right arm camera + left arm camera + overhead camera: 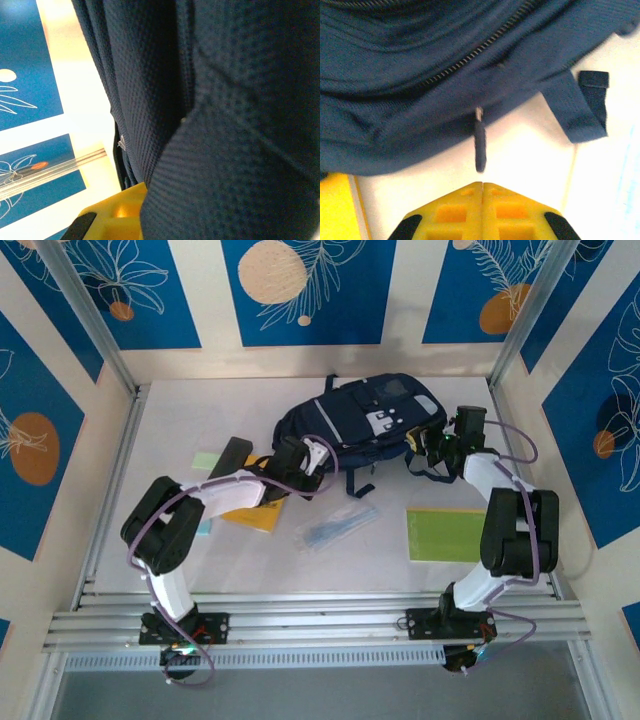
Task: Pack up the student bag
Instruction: Unzip the student bag at the top-center of the table.
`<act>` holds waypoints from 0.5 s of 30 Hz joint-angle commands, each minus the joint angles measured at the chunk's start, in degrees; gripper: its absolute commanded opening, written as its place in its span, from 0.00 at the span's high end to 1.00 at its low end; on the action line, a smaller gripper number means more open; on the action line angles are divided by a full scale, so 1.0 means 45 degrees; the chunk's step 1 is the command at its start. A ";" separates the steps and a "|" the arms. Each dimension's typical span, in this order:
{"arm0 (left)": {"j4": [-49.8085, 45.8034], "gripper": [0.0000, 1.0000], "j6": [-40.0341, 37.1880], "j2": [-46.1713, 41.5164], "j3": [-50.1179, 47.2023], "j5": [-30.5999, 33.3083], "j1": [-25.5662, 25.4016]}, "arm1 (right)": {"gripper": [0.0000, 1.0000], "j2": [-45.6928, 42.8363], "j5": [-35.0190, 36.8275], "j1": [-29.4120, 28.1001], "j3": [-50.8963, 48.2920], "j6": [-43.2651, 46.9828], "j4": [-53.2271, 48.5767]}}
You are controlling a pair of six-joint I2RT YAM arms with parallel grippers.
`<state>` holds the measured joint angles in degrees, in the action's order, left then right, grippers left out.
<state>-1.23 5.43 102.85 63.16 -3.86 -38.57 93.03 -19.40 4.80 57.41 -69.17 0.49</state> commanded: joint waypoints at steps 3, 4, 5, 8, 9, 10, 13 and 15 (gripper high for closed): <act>-0.1886 1.00 0.0421 0.0563 0.2313 -0.2531 0.0102 | 0.43 0.0149 -0.1281 -0.0165 0.0793 0.1146 -0.0794; -0.2081 1.00 0.0550 0.0687 0.2666 -0.2709 0.0109 | 0.37 -0.0012 -0.1300 -0.0197 0.0564 0.1254 -0.0953; -0.2301 1.00 0.0584 0.0829 0.3038 -0.2873 0.0109 | 0.27 -0.0286 -0.1329 -0.0219 0.0172 0.1305 -0.1007; -0.2668 1.00 0.0538 0.1097 0.3626 -0.2769 0.0109 | 0.18 -0.1233 -0.1332 -0.0299 -0.1091 0.1356 -0.1069; -0.2704 1.00 0.0511 0.1127 0.3660 -0.2659 0.0099 | 0.17 -0.1560 -0.1270 -0.0379 -0.1509 0.1348 -0.1125; -0.2742 1.00 0.0492 0.1158 0.3661 -0.2551 0.0094 | 0.17 -0.1854 -0.1205 -0.0497 -0.1892 0.1278 -0.1109; -0.2784 1.00 0.0573 0.0994 0.3426 -0.2141 0.0112 | 0.17 -0.2630 -0.0899 -0.1197 -0.3058 0.0734 -0.0803; -0.2547 1.00 0.0784 0.0674 0.2978 -0.1792 0.0142 | 0.17 -0.2966 -0.0583 -0.1936 -0.3524 0.0309 -0.0624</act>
<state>-11.22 7.55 106.37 78.13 -13.34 -38.48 81.84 -22.00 -0.73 43.94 -65.47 -2.66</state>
